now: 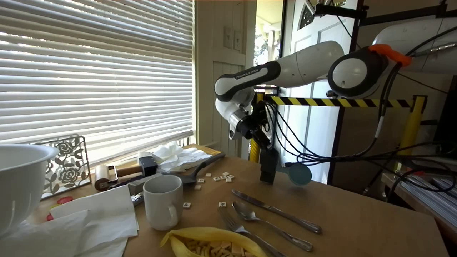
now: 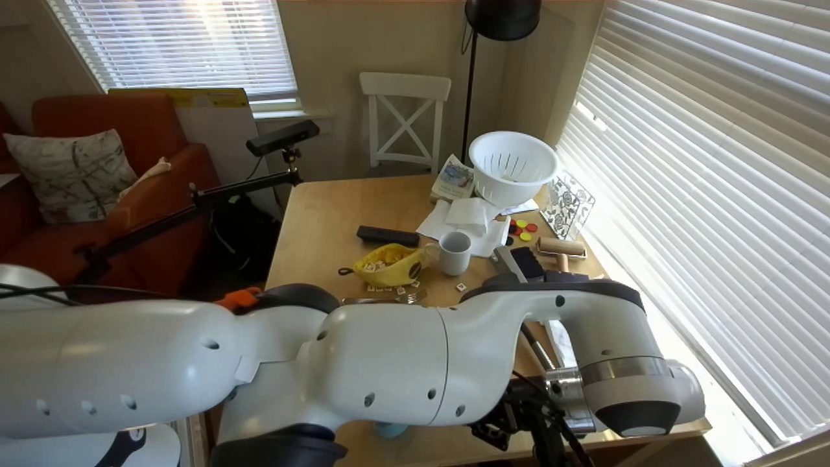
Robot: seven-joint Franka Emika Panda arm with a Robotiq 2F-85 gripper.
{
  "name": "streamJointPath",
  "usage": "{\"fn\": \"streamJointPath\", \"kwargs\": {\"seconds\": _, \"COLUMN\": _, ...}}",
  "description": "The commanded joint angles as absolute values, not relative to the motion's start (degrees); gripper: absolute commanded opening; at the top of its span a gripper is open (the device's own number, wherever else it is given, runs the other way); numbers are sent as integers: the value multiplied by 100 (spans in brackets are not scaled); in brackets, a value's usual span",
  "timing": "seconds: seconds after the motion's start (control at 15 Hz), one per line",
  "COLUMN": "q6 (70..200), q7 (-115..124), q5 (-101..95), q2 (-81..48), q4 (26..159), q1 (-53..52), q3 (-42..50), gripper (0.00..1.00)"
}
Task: Move the blue and black object to the table
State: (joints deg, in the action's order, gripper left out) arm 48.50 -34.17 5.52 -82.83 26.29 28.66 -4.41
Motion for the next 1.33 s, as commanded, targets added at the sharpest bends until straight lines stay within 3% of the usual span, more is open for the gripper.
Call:
{"fn": "streamJointPath", "kwargs": {"seconds": 0.0, "q6": 4812, "q7": -3655, "q5": 667, "q2": -8309, "q4": 2710, "q1": 2867, "q3": -548, "gripper": 3}}
{"fn": "streamJointPath", "kwargs": {"seconds": 1.27, "q6": 5076, "q7": -3158, "q5": 868, "q2": -8663, "q4": 2328, "q1": 2621, "q3": -583, "gripper": 3}}
